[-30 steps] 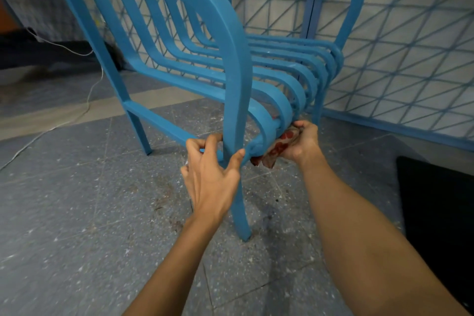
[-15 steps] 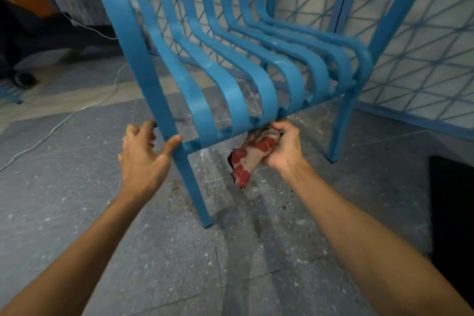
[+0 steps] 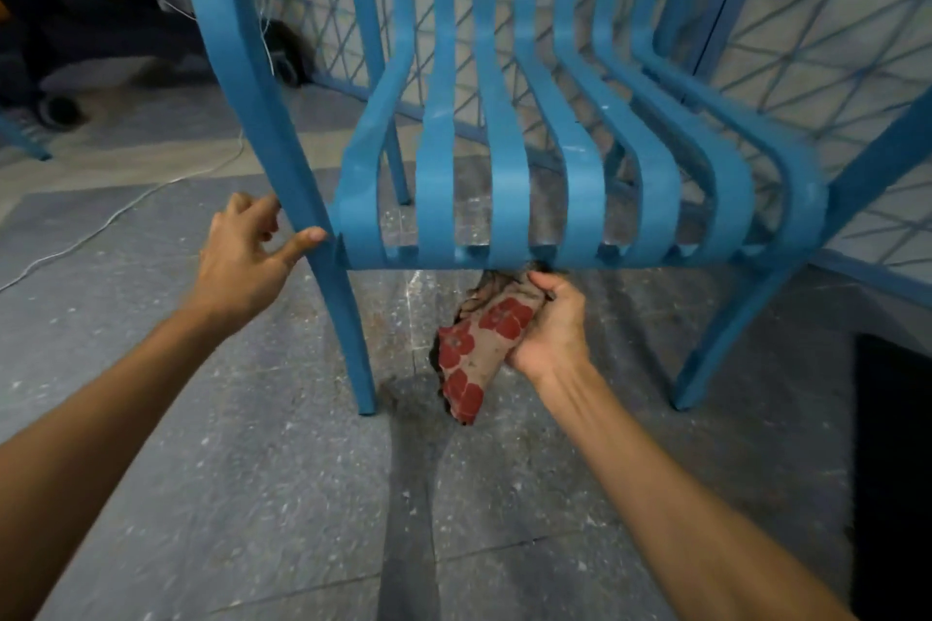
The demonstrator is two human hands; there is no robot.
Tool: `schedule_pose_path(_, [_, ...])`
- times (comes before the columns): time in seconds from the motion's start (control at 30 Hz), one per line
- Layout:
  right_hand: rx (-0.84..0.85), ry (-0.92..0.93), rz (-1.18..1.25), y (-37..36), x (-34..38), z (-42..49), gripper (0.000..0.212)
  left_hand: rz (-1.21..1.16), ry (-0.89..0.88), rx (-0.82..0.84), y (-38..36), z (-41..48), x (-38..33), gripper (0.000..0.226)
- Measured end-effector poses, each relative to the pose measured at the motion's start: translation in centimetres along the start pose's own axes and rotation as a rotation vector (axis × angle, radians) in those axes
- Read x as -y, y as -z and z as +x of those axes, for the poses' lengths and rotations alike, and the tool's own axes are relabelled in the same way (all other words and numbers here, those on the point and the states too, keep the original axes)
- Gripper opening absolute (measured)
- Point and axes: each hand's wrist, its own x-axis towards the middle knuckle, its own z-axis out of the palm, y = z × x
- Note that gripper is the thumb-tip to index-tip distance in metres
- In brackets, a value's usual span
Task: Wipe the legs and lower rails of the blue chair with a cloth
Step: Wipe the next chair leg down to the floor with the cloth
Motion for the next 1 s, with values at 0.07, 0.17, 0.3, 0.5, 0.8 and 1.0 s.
schedule_pose_path(0.07, [0.018, 0.004, 0.030, -0.3, -0.9, 0.1, 0.026, 0.012, 0.000, 0.033, 0.3, 1.5, 1.0, 0.060])
schedule_pose_path(0.17, [0.039, 0.003, 0.029, -0.7, -1.9, 0.3, 0.030, 0.018, -0.025, 0.083, 0.4, 3.7, 2.2, 0.065])
schedule_pose_path(0.3, [0.051, -0.036, -0.036, -1.1, -1.9, 0.3, 0.036, 0.022, 0.017, 0.105, -0.8, 6.0, 3.1, 0.037])
schedule_pose_path(0.5, [-0.025, -0.095, -0.225, 0.8, 1.2, -1.8, 0.040, -0.219, 0.251, -0.236, -6.0, 4.1, 0.2, 0.033])
schedule_pose_path(0.8, [-0.309, -0.031, -0.399, 8.5, 7.6, -6.7, 0.044, -0.298, 0.574, -0.413, -11.9, 4.1, 3.4, 0.062])
schedule_pose_path(1.0, [-0.474, -0.018, -0.324, 14.0, 10.0, -10.9, 0.046, -0.361, 0.086, -0.483, -11.3, -3.0, -10.4, 0.030])
